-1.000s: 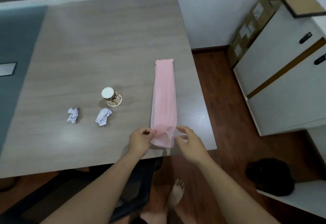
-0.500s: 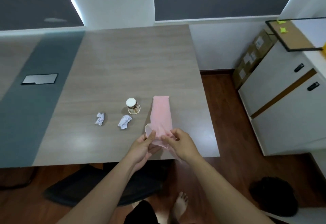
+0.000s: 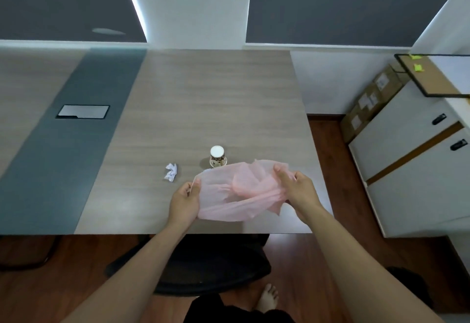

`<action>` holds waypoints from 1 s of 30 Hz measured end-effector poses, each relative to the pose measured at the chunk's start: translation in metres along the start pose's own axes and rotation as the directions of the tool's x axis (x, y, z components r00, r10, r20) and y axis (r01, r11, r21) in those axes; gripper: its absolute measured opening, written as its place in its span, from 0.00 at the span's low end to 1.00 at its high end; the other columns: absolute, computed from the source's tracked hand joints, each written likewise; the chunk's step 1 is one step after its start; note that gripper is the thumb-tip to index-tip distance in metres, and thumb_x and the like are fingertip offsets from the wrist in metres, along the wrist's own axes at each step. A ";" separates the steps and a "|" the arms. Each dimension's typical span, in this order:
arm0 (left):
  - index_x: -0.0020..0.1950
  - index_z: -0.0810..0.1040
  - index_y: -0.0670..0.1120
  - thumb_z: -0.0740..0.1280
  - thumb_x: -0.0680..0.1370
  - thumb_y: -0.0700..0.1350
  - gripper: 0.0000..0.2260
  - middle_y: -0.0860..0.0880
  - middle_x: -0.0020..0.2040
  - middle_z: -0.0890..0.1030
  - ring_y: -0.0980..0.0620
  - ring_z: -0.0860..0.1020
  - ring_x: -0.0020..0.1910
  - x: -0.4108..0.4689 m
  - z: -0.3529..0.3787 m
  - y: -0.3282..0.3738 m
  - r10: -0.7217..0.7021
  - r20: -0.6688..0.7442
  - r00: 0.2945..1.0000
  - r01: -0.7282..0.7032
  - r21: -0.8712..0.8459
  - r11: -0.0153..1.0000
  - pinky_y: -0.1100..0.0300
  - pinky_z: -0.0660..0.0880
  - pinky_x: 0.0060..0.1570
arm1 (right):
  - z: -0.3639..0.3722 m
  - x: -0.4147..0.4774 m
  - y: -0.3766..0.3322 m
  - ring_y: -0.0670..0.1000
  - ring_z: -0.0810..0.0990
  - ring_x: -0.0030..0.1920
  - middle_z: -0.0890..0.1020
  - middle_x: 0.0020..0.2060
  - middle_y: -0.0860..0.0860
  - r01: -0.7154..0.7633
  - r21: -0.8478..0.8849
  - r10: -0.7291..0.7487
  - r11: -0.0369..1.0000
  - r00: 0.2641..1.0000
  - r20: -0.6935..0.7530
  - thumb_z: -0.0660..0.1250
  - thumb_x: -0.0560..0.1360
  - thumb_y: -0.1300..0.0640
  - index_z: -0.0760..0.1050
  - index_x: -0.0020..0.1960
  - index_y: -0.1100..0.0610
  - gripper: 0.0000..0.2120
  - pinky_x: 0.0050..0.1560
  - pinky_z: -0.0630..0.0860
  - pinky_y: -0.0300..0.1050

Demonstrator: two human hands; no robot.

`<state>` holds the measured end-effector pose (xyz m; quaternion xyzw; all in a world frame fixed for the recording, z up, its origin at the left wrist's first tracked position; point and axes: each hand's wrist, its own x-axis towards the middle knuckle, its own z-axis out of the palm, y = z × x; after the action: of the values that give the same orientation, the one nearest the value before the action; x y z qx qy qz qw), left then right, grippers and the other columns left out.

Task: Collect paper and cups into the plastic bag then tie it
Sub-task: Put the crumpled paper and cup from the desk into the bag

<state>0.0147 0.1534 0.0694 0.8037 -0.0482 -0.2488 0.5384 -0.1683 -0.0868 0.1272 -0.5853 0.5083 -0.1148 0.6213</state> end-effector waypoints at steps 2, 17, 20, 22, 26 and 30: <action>0.47 0.77 0.37 0.63 0.85 0.63 0.27 0.44 0.34 0.75 0.50 0.74 0.30 0.006 -0.013 0.000 0.013 0.003 1.000 -0.013 0.021 1.000 0.57 0.72 0.26 | 0.003 -0.004 -0.004 0.66 0.89 0.51 0.88 0.50 0.61 0.021 -0.004 -0.021 1.000 1.000 0.024 0.78 0.71 0.32 0.79 0.53 0.62 0.33 0.51 0.85 0.69; 0.86 0.53 0.64 0.77 0.73 0.62 0.47 0.66 0.84 0.58 0.65 0.57 0.82 0.005 -0.022 0.022 0.253 0.639 0.727 -0.389 0.080 0.918 0.57 0.59 0.79 | 0.047 -0.068 -0.027 0.54 0.85 0.45 0.89 0.52 0.56 0.144 -0.105 -0.131 0.984 0.984 0.119 0.75 0.79 0.41 0.91 0.54 0.46 0.11 0.43 0.82 0.53; 0.84 0.62 0.62 0.81 0.70 0.67 0.47 0.65 0.78 0.67 0.68 0.66 0.75 0.003 -0.010 0.029 0.205 0.662 0.721 -0.424 0.187 0.886 0.62 0.65 0.73 | 0.052 -0.068 -0.029 0.49 0.82 0.42 0.89 0.51 0.52 0.177 -0.193 -0.142 0.965 0.973 0.182 0.75 0.79 0.37 0.91 0.53 0.44 0.13 0.42 0.82 0.51; 0.66 0.80 0.57 0.79 0.76 0.59 0.21 0.61 0.58 0.82 0.69 0.78 0.54 0.009 -0.003 0.029 0.191 0.627 0.755 -0.441 0.270 0.856 0.61 0.72 0.58 | 0.053 -0.067 -0.033 0.50 0.82 0.42 0.89 0.46 0.53 0.196 -0.212 -0.156 0.957 0.969 0.190 0.76 0.78 0.38 0.91 0.52 0.46 0.13 0.42 0.78 0.49; 0.47 0.84 0.48 0.69 0.82 0.49 0.08 0.49 0.44 0.85 0.46 0.81 0.47 0.027 0.000 0.016 0.235 0.393 0.889 -0.406 0.437 0.802 0.55 0.71 0.44 | 0.039 -0.058 -0.041 0.47 0.88 0.46 0.91 0.45 0.46 0.225 -0.342 -0.163 0.912 0.966 0.201 0.80 0.75 0.41 0.91 0.52 0.47 0.12 0.47 0.80 0.45; 0.45 0.84 0.42 0.65 0.84 0.53 0.17 0.41 0.45 0.87 0.37 0.83 0.48 0.047 -0.015 0.000 0.198 0.208 0.958 -0.281 0.538 0.795 0.49 0.79 0.47 | 0.005 -0.028 -0.032 0.53 0.82 0.36 0.88 0.40 0.56 0.174 -0.617 -0.162 0.767 0.984 0.075 0.80 0.76 0.42 0.89 0.47 0.56 0.16 0.38 0.74 0.47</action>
<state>0.0625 0.1501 0.0580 0.8938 -0.2585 -0.2096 0.3004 -0.1625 -0.0720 0.1668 -0.8011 0.4578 0.0089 0.3855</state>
